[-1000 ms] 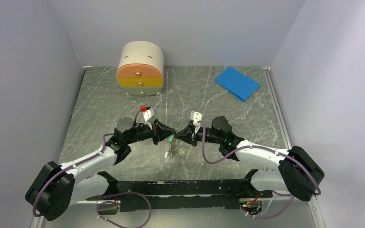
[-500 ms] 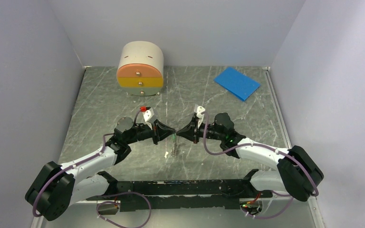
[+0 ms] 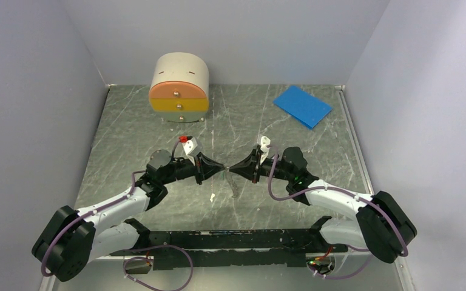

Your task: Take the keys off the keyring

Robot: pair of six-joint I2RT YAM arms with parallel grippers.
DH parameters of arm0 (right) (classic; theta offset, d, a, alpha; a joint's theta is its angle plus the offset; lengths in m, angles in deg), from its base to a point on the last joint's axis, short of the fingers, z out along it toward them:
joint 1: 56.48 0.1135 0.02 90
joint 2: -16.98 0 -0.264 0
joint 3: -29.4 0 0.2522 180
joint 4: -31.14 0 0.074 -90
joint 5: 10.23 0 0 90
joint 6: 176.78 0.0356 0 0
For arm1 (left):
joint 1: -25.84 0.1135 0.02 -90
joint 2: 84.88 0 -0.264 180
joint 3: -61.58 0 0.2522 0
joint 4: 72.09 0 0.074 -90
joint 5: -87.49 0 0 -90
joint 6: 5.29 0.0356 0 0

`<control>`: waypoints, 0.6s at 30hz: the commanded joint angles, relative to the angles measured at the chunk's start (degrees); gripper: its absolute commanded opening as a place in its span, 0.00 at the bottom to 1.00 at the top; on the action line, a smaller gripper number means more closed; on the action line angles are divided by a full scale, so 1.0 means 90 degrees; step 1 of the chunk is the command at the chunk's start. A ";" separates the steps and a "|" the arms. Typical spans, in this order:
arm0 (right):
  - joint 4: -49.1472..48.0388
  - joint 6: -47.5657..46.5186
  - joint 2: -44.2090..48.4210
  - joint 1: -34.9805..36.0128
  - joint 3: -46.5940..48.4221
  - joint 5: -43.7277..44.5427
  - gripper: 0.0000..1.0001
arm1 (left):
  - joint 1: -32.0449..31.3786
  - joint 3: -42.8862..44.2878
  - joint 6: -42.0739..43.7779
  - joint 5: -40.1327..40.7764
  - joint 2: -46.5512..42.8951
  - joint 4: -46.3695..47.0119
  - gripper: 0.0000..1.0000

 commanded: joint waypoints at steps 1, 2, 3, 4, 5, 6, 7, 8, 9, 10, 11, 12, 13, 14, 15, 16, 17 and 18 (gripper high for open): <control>-0.1196 0.0144 0.0085 -0.0087 -0.0091 -0.0032 0.00 | 0.0000 0.0085 -0.0154 0.0023 0.0085 -0.0198 0.02; -0.1209 0.0161 0.0046 -0.0091 -0.0068 -0.0008 0.00 | 0.0001 0.0074 -0.0176 0.0002 0.0117 -0.0177 0.03; -0.1223 0.0186 0.0022 -0.0090 -0.0043 0.0008 0.00 | -0.0004 0.0067 -0.0179 -0.0001 0.0145 -0.0170 0.02; -0.1269 0.0215 0.0012 -0.0082 -0.0034 0.0032 0.00 | 0.0001 0.0052 -0.0178 0.0007 0.0174 -0.0184 0.02; -0.1359 0.0257 0.0004 -0.0087 -0.0050 0.0077 0.00 | 0.0001 0.0041 -0.0177 0.0000 0.0192 -0.0176 0.02; -0.1445 0.0302 -0.0010 -0.0088 -0.0064 0.0122 0.00 | -0.0004 0.0022 -0.0186 -0.0007 0.0219 -0.0143 0.03; -0.1536 0.0346 -0.0037 -0.0086 -0.0080 0.0151 0.00 | -0.0004 0.0020 -0.0214 -0.0032 0.0257 -0.0052 0.03; -0.1640 0.0401 -0.0095 -0.0088 -0.0093 0.0148 0.00 | -0.0002 0.0013 -0.0254 -0.0073 0.0313 0.0054 0.03; -0.1770 0.0444 -0.0150 -0.0080 -0.0117 0.0108 0.00 | -0.0004 0.0004 -0.0320 -0.0138 0.0403 0.0219 0.02; -0.1935 0.0500 -0.0212 -0.0082 -0.0142 0.0072 0.00 | -0.0004 -0.0002 -0.0395 -0.0213 0.0498 0.0388 0.03; -0.2096 0.0590 -0.0273 -0.0080 -0.0174 0.0065 0.00 | -0.0004 -0.0009 -0.0475 -0.0275 0.0623 0.0547 0.03; -0.2252 0.0664 -0.0322 -0.0082 -0.0204 0.0073 0.00 | 0.0000 -0.0019 -0.0546 -0.0338 0.0739 0.0726 0.03; -0.2354 0.0714 -0.0374 -0.0084 -0.0208 0.0054 0.00 | -0.0004 -0.0035 -0.0611 -0.0386 0.0841 0.0872 0.03; -0.2382 0.0731 -0.0414 -0.0081 -0.0192 0.0019 0.00 | -0.0004 -0.0045 -0.0664 -0.0416 0.0920 0.0984 0.03; -0.2316 0.0728 -0.0425 -0.0082 -0.0157 -0.0016 0.00 | -0.0004 -0.0052 -0.0690 -0.0437 0.0963 0.1059 0.02; -0.2200 0.0689 -0.0411 -0.0080 -0.0126 -0.0029 0.00 | -0.0004 -0.0071 -0.0697 -0.0427 0.0953 0.1101 0.03; -0.2057 0.0649 -0.0389 -0.0080 -0.0097 -0.0039 0.00 | -0.0002 -0.0082 -0.0677 -0.0388 0.0917 0.1088 0.03; -0.1866 0.0608 -0.0350 -0.0083 -0.0076 -0.0039 0.00 | -0.0004 -0.0081 -0.0627 -0.0324 0.0865 0.1011 0.03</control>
